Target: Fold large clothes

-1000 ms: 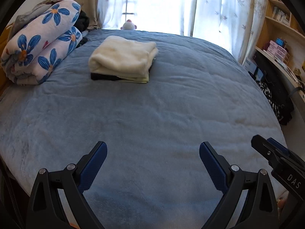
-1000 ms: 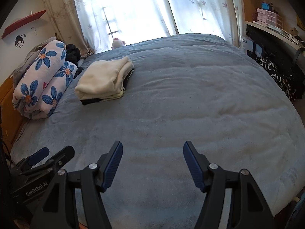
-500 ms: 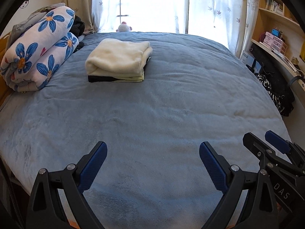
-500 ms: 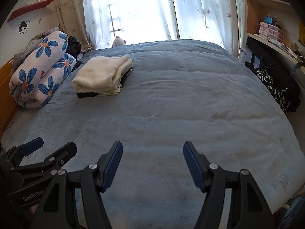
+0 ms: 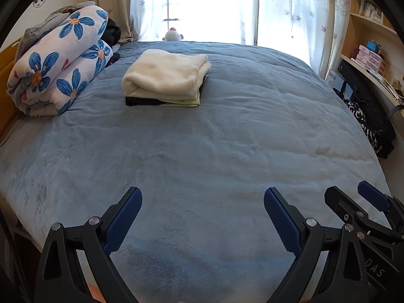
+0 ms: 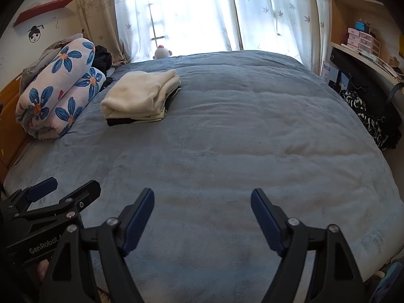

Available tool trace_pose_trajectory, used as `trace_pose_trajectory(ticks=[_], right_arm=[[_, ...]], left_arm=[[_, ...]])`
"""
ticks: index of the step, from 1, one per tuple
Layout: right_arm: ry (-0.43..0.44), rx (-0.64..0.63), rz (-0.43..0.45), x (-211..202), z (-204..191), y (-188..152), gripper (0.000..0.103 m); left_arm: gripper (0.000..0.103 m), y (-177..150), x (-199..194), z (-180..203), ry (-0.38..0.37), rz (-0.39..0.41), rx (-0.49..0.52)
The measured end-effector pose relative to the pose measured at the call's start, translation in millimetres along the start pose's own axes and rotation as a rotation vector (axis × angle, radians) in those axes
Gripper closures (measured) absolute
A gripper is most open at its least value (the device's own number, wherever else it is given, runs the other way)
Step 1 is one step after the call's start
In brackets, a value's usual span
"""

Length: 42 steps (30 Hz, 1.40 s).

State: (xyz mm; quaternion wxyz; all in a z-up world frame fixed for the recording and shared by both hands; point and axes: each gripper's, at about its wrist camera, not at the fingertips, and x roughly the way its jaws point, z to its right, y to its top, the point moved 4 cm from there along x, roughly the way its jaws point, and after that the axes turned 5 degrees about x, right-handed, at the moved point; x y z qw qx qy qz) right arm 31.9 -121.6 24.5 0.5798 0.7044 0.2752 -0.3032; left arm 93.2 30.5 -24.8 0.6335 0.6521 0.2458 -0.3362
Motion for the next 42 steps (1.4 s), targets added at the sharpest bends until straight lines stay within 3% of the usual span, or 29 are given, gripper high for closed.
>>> trace_pose_trajectory(ticks=[42], right_arm=[[-0.014, 0.003, -0.014, 1.0, 4.0, -5.5, 0.017]], left_arm=[[0.006, -5.2, 5.5, -2.8, -0.001, -0.028, 0.015]])
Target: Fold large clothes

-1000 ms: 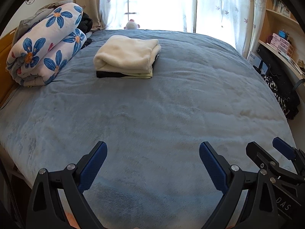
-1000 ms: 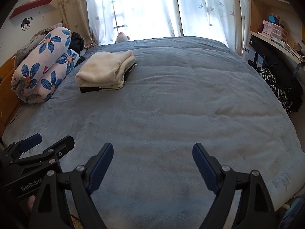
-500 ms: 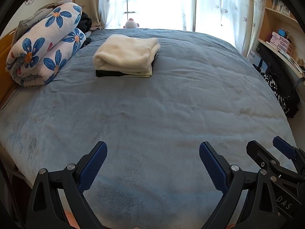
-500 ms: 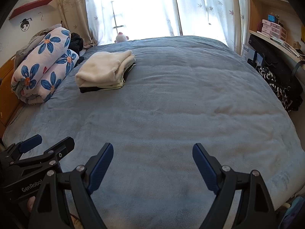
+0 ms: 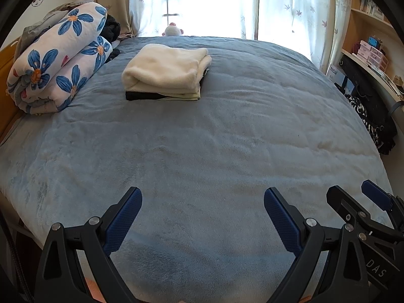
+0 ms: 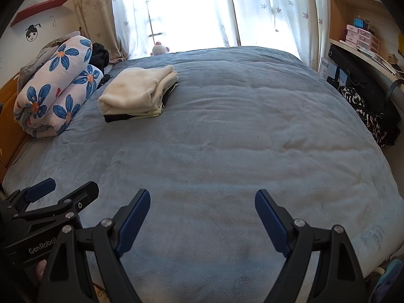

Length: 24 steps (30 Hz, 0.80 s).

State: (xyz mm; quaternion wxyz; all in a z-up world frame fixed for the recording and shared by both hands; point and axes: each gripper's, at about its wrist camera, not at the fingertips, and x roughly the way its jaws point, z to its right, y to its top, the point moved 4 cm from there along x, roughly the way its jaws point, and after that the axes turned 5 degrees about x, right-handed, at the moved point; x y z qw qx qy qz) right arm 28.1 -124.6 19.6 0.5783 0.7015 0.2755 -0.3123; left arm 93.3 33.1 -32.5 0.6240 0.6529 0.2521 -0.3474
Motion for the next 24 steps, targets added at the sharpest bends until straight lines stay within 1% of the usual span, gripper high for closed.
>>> trace_pose_trajectory(ticks=[24], right_arm=[[0.0, -0.002, 0.0, 0.0, 1.0, 0.3, 0.017]], left_arm=[[0.006, -0.3, 1.6, -4.1, -0.003, 0.0, 0.009]])
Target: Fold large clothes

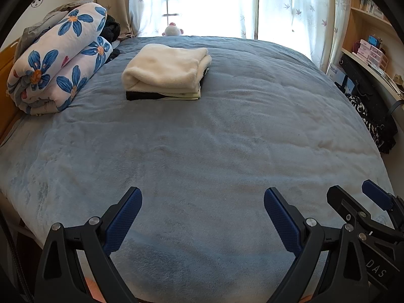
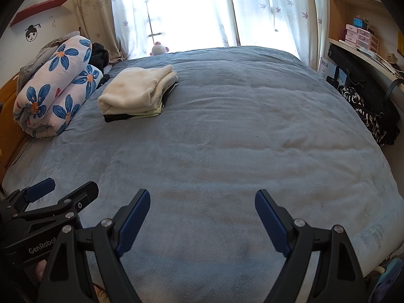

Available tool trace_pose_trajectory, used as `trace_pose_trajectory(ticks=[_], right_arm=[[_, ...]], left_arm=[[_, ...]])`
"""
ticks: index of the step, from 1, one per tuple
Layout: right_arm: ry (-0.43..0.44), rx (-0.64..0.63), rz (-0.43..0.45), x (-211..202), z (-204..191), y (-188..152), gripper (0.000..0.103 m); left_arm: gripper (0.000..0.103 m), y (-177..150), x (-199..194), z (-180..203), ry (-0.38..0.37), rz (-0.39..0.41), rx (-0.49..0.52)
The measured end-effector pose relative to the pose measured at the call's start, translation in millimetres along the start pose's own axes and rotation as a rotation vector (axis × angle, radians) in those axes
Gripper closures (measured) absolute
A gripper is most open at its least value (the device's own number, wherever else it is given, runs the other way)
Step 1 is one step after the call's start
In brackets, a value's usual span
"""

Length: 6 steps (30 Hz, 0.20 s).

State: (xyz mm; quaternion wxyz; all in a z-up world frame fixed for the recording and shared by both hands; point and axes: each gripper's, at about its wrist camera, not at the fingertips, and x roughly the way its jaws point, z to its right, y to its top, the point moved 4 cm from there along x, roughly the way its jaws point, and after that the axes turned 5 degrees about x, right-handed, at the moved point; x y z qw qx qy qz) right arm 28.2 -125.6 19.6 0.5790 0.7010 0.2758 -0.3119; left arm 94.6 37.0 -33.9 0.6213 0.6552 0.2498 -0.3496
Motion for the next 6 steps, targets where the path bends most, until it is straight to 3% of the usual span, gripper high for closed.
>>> trace_pose_trajectory(ticks=[6], right_arm=[[0.0, 0.001, -0.002, 0.3, -1.1, 0.3, 0.017]], left_arm=[[0.006, -0.3, 0.0, -1.1, -0.001, -0.004, 0.0]])
